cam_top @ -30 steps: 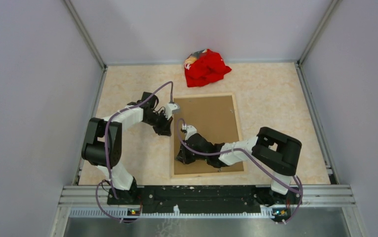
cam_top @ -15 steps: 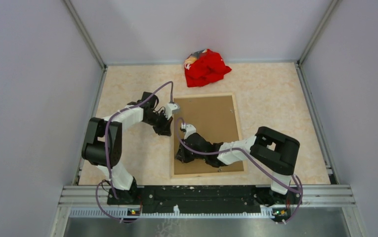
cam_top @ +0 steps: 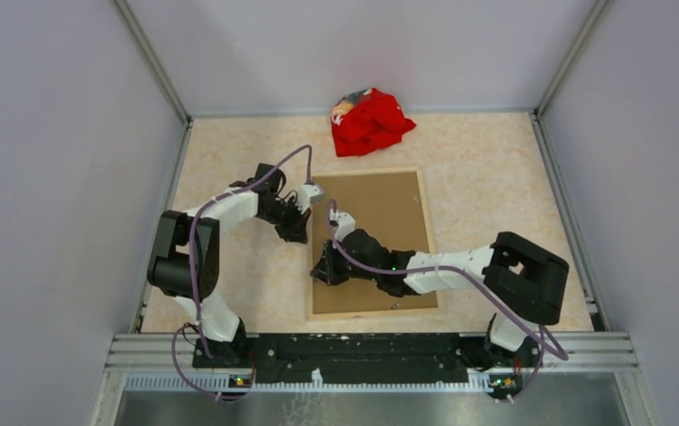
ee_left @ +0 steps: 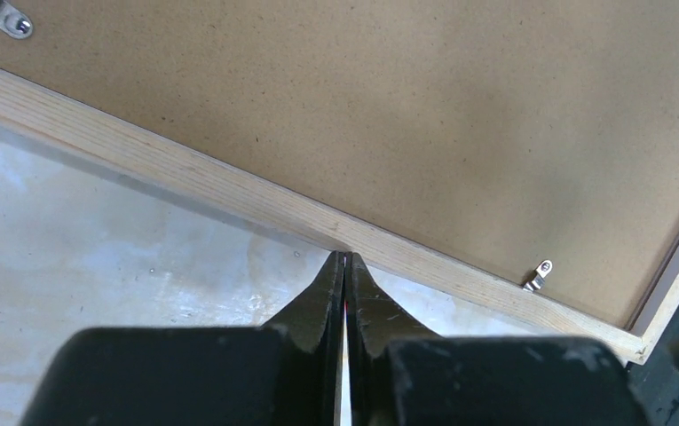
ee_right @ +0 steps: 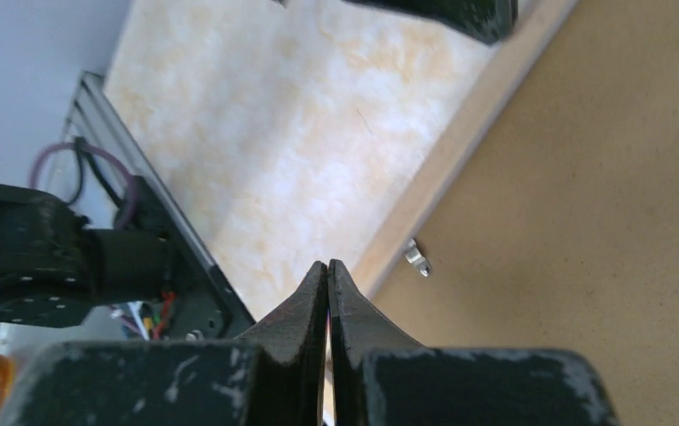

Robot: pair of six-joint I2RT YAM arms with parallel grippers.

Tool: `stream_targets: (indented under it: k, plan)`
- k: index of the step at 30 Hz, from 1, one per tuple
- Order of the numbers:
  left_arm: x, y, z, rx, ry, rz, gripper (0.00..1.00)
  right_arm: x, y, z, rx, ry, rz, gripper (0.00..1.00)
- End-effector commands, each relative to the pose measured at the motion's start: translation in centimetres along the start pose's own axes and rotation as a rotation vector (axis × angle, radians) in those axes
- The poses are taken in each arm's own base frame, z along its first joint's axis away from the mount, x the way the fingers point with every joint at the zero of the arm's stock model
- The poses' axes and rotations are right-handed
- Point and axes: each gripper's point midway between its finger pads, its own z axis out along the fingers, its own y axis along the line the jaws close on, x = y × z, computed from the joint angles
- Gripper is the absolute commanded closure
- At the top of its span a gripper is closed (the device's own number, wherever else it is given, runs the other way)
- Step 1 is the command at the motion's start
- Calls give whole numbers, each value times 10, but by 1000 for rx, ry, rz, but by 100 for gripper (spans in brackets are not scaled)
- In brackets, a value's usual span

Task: Put the photo into the frame
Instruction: Install the photo frame at the center of the board.

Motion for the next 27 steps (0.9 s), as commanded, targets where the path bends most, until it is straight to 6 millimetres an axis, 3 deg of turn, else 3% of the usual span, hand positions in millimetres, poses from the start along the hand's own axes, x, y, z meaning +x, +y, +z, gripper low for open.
stream_targets:
  k: [1, 9, 27]
  plan:
    - [-15, 3, -1, 6, -25, 11, 94, -32, 5, -12, -31, -73, 3, 100]
    - [-11, 7, 3, 1, -13, -3, 94, -14, -21, 3, -17, -22, 20, 100]
    - [-10, 5, 1, 1, -12, 0, 94, 9, -34, 25, -16, 19, 59, 100]
